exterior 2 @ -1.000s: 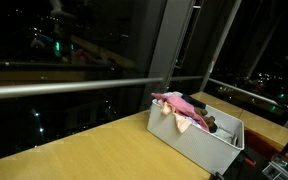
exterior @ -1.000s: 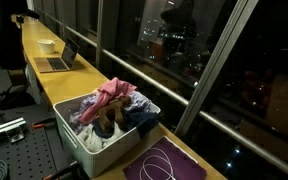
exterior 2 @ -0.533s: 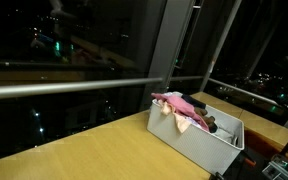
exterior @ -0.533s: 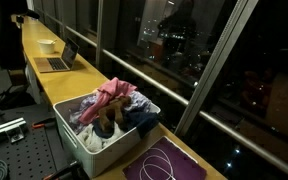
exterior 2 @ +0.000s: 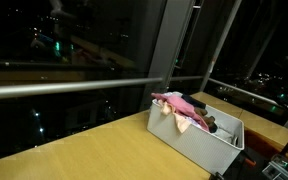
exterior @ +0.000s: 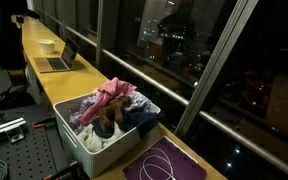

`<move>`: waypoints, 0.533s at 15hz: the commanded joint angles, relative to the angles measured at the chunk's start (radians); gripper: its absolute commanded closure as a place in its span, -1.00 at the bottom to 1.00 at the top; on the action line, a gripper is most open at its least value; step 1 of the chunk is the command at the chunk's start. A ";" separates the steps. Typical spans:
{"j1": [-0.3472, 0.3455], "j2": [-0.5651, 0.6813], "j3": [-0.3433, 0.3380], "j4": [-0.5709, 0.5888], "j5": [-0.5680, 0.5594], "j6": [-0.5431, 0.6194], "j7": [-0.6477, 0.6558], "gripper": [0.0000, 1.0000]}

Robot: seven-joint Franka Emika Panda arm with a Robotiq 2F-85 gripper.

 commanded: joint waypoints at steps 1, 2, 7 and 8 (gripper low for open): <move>0.035 0.057 0.017 0.037 0.021 0.035 0.009 -1.00; 0.052 0.077 0.027 0.051 0.030 0.055 0.013 -1.00; 0.123 0.180 0.086 0.100 0.067 0.242 0.032 -1.00; 0.133 0.207 0.101 0.109 0.065 0.288 0.037 -1.00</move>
